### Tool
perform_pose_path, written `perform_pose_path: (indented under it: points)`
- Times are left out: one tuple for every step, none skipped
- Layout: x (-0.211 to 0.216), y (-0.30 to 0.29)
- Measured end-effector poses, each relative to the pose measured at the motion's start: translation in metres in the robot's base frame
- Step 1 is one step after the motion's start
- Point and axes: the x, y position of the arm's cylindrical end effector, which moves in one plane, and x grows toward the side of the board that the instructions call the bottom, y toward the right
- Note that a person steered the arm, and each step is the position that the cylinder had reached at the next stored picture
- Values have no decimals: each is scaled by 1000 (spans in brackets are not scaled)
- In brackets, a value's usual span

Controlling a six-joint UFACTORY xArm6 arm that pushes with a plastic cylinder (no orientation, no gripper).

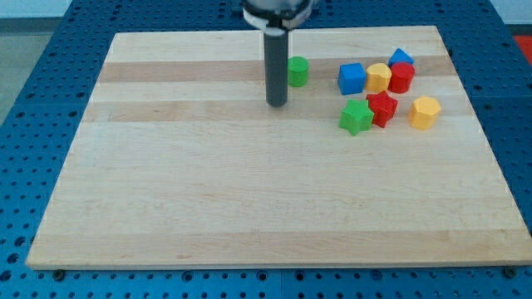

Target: Separate the green circle from the group of blocks

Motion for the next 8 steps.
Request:
perform_pose_path:
  points:
    - [8,41]
    - [-19,61]
    - [-26,61]
    - [-46,59]
    - [-60,50]
    - [-76,41]
    - [-91,35]
    - [-105,31]
